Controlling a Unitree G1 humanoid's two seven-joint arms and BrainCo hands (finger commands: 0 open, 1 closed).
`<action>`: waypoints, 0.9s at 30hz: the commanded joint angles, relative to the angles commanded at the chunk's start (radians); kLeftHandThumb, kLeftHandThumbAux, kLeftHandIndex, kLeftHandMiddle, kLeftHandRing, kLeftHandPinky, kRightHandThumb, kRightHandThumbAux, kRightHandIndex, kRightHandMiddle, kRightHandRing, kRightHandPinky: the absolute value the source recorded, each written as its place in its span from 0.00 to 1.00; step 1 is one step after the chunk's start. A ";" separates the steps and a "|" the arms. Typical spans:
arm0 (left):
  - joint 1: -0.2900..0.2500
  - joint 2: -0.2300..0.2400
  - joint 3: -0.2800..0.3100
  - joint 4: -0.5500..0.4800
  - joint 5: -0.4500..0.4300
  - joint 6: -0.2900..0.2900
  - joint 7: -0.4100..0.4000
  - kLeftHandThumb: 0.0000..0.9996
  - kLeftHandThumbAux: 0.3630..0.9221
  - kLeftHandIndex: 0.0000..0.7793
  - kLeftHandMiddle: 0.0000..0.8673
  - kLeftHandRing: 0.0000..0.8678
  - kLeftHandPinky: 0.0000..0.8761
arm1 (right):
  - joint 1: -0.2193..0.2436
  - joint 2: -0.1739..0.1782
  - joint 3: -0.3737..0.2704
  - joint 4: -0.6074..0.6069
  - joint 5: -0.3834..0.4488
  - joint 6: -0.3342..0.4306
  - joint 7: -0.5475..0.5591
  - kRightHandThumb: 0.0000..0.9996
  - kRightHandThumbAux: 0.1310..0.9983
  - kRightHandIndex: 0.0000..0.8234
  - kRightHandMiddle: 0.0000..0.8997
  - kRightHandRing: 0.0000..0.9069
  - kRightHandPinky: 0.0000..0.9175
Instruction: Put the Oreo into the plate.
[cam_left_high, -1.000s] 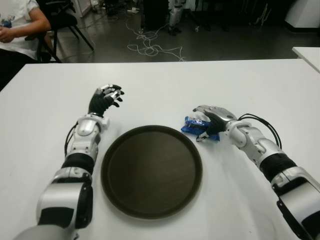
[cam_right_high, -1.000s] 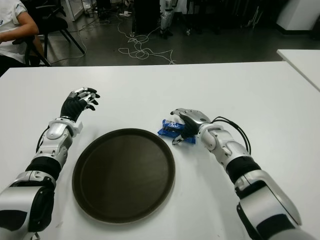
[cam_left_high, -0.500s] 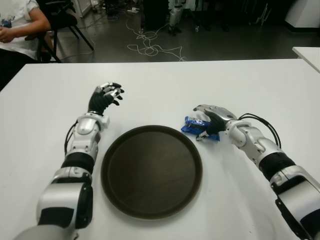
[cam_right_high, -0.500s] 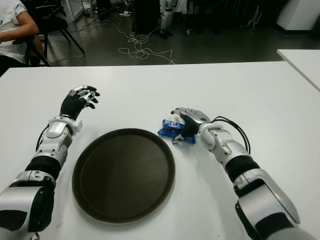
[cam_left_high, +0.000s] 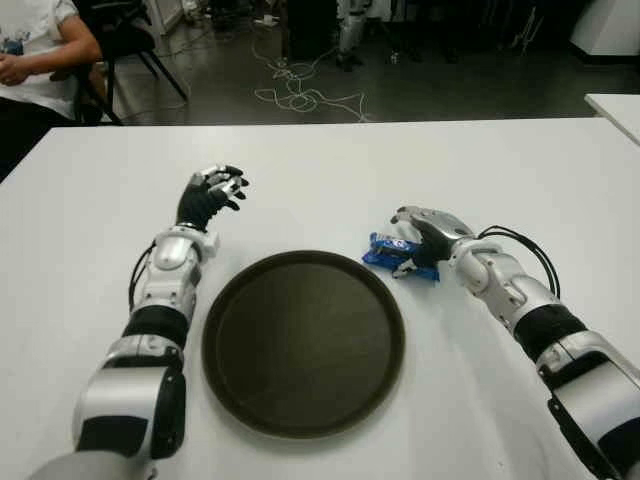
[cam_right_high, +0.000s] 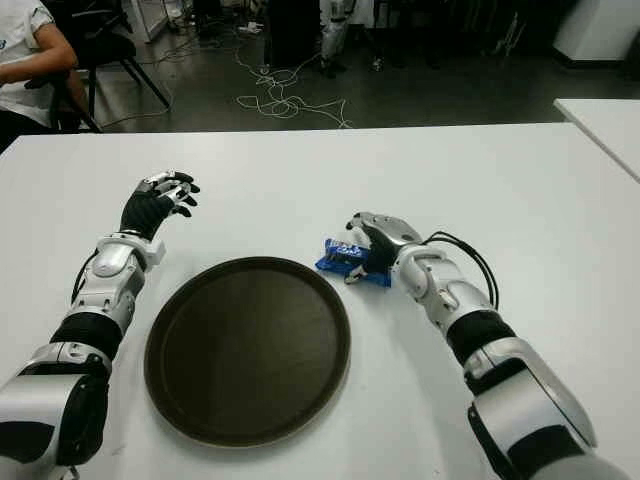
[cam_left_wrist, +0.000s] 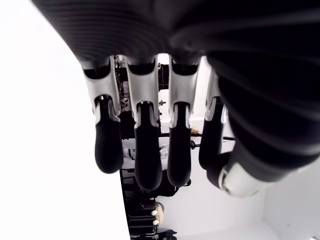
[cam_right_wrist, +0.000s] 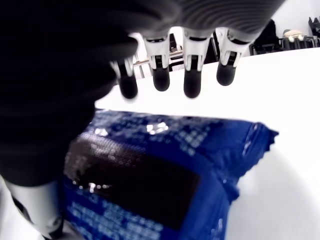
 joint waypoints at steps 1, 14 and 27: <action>0.000 0.000 0.000 -0.001 0.000 0.000 0.000 0.83 0.55 0.54 0.54 0.60 0.65 | 0.000 -0.001 0.000 0.000 0.001 -0.002 -0.002 0.01 0.83 0.42 0.40 0.44 0.48; 0.005 -0.004 -0.002 -0.011 -0.002 0.005 -0.004 0.83 0.55 0.54 0.54 0.59 0.64 | 0.020 -0.019 -0.010 -0.041 0.002 -0.007 -0.040 0.28 0.72 0.64 0.71 0.71 0.69; 0.012 -0.007 -0.004 -0.032 0.000 0.025 0.003 0.83 0.55 0.54 0.54 0.60 0.67 | 0.041 -0.021 -0.033 -0.076 0.013 0.013 -0.090 0.22 0.72 0.65 0.74 0.75 0.73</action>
